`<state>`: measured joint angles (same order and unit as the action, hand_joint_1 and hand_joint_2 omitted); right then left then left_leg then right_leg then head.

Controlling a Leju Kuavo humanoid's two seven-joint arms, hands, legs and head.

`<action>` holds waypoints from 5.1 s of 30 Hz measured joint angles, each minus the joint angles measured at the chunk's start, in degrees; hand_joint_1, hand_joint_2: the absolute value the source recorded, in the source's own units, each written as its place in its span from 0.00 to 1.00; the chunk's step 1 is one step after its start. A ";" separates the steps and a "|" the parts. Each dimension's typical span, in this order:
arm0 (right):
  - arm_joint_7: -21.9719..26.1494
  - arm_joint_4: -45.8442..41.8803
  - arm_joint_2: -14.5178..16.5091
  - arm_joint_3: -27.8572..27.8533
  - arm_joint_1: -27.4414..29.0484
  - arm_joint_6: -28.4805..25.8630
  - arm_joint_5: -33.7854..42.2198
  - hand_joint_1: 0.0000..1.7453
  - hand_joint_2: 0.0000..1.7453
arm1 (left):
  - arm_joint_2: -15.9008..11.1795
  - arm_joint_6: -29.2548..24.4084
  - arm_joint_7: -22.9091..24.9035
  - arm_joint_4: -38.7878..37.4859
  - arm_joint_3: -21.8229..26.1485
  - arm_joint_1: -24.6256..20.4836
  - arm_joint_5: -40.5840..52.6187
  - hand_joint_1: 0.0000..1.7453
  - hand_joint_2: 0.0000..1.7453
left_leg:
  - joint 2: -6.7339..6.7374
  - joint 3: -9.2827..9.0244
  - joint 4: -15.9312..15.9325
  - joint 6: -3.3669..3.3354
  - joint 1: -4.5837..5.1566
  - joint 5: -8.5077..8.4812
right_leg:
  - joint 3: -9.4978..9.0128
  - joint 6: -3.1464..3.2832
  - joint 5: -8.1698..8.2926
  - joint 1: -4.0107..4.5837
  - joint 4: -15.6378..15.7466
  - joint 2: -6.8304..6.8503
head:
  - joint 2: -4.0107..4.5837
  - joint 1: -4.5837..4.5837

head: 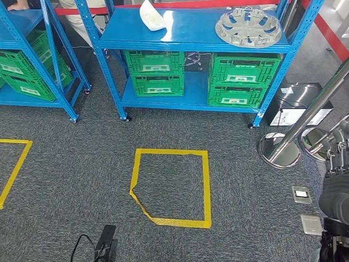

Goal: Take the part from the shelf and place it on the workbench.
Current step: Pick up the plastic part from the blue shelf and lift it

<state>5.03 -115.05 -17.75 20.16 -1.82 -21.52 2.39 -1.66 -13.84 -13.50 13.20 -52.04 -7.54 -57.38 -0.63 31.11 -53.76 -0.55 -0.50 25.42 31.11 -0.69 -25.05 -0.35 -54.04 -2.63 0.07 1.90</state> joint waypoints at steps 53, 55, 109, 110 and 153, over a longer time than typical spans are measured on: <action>0.49 3.07 0.11 0.45 -1.83 0.52 0.88 0.00 0.00 | -0.48 0.37 -0.09 -0.12 0.02 0.53 0.18 0.00 0.00 | 0.31 -3.49 0.99 -1.23 0.16 1.63 | 3.56 -1.77 -0.41 -0.69 -6.64 2.60 | 0.01 -0.65; 0.50 3.10 0.12 0.48 -1.91 0.52 0.95 0.00 0.00 | -0.49 0.37 -0.09 -0.14 0.03 0.41 0.18 0.00 0.00 | 0.30 -3.66 0.61 -0.66 0.31 2.32 | 1.49 -1.29 0.67 -0.51 -2.12 2.72 | 0.01 -0.73; 0.11 4.93 0.14 0.44 -3.03 3.38 3.12 0.00 0.00 | -0.24 0.40 -0.11 -0.26 0.04 0.62 -0.09 0.00 0.00 | 0.10 0.40 0.52 -1.89 0.34 -1.01 | 3.84 -1.35 -10.29 -0.23 -15.27 2.74 | 0.01 -0.60; 0.10 4.98 0.14 0.44 -2.91 3.38 3.12 0.00 0.00 | -0.23 0.40 -0.11 -0.26 0.04 0.65 -0.03 0.00 0.00 | -0.03 0.11 0.48 -1.90 0.36 -0.72 | 5.52 -1.45 -10.49 -0.24 -17.56 2.74 | 0.01 -0.61; -0.13 4.43 0.18 0.34 -1.85 3.03 2.16 0.00 0.00 | -0.16 0.53 0.08 -0.35 0.04 0.72 0.19 0.00 0.00 | -0.53 1.82 -9.04 1.06 0.47 5.72 | -1.40 0.54 -1.45 -0.92 -0.90 2.23 | 0.00 0.24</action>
<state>4.90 -110.62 -17.57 20.50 -3.67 -18.49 4.55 -1.82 -13.31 -13.42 12.85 -52.00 -6.82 -57.19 -1.16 32.93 -62.80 0.51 -0.02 31.14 29.71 -0.15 -26.50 -1.27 -54.94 -0.40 0.07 2.14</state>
